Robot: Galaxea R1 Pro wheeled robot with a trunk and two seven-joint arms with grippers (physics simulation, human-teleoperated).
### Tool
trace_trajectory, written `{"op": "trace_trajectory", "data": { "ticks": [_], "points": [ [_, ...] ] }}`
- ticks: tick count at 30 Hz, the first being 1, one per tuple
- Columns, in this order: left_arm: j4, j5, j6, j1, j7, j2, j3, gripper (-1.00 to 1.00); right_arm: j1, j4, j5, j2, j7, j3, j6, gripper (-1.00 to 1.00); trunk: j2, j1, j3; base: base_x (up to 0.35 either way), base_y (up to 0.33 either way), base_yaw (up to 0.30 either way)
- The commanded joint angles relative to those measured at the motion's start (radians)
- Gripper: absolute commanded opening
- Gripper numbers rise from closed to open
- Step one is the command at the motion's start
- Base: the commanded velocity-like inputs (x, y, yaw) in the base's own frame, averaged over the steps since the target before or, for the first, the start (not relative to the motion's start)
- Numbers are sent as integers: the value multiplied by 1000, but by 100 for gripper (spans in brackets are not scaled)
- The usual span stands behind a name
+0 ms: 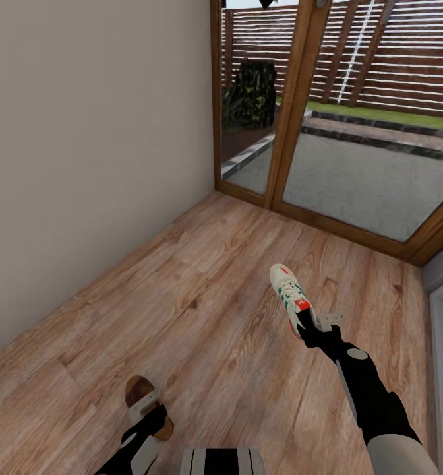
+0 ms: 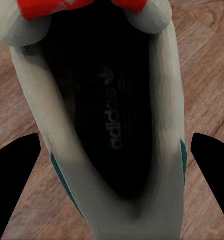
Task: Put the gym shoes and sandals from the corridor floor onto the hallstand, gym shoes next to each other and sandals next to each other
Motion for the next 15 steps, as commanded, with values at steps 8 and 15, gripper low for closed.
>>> {"op": "trace_trajectory", "data": {
  "ticks": [8, 15],
  "points": [
    [-1, 12, -3, -11, 2, -3, 5, 100, 0, -2, 10, 1, 9, -3, 3, -100, -1, 1, -9, 0, 0, 0],
    [-2, 12, -2, -21, 3, -5, 7, 100, 0, -2, 10, 1, 9, -3, 3, -100, -2, 4, -36, 0, 0, 0]
  ]
}}
